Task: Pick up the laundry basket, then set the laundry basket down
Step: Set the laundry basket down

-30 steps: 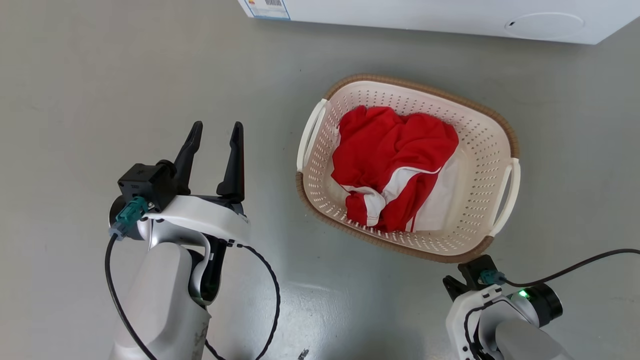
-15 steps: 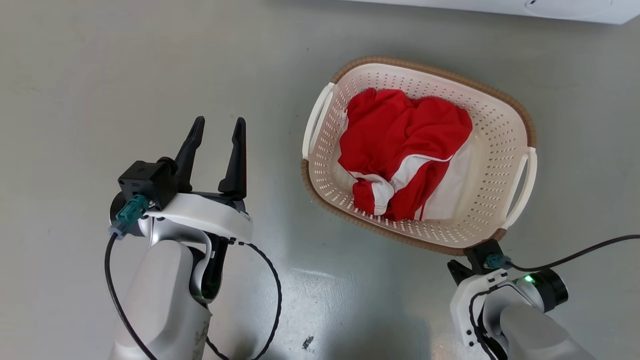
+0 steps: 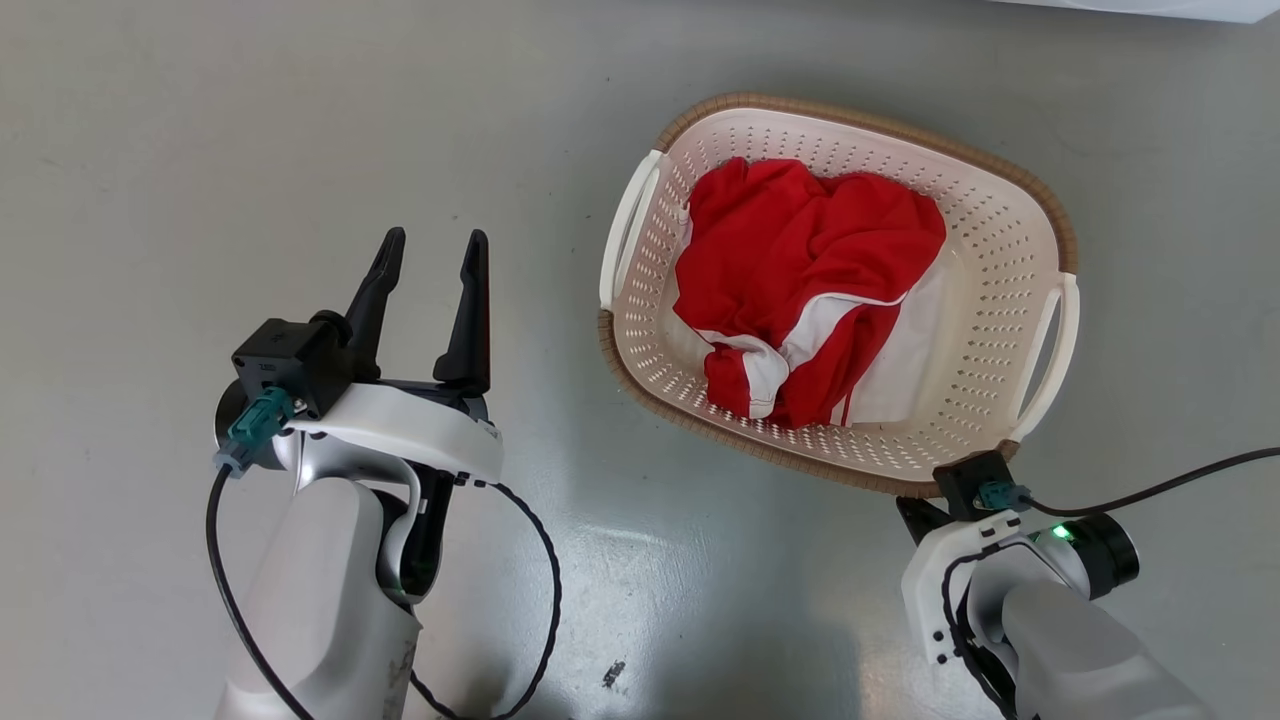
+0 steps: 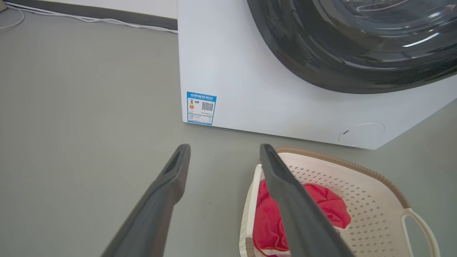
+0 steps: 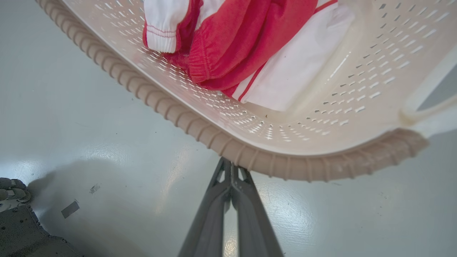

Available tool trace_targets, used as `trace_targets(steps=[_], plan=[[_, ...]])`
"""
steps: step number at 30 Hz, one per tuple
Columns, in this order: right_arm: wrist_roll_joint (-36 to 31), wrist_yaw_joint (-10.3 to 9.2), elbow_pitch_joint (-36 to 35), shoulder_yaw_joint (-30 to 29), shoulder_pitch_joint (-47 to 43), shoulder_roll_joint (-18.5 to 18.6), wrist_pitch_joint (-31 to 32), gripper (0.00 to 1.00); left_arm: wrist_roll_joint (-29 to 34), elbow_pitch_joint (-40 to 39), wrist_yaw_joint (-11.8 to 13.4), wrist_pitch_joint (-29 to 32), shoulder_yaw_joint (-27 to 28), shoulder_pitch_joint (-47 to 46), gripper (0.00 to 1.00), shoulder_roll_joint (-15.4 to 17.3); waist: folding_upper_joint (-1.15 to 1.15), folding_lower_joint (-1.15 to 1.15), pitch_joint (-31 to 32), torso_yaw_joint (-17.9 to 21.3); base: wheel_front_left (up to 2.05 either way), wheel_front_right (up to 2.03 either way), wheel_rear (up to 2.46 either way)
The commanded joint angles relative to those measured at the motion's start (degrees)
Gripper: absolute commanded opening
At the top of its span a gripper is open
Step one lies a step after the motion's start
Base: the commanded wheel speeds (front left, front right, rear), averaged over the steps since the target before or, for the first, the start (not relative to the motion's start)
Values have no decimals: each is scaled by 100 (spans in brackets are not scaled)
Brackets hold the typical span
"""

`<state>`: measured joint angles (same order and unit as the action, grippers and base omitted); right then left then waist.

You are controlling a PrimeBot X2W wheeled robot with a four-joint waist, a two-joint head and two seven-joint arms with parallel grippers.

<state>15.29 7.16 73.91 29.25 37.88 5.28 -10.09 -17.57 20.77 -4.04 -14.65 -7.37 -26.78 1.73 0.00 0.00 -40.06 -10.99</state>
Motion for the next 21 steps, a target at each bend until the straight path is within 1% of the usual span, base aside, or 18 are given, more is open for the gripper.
trace_targets(steps=[1,21], plan=[[36,33,-2,68,-121,-66,-54,0,47,-130,22,-35,185,-53,100,115,0,0,-5,5,0,0,0],[16,33,3,-82,187,85,-97,0,10,-149,27,-35,143,-123,100,115,0,0,-126,-25,0,0,0]])
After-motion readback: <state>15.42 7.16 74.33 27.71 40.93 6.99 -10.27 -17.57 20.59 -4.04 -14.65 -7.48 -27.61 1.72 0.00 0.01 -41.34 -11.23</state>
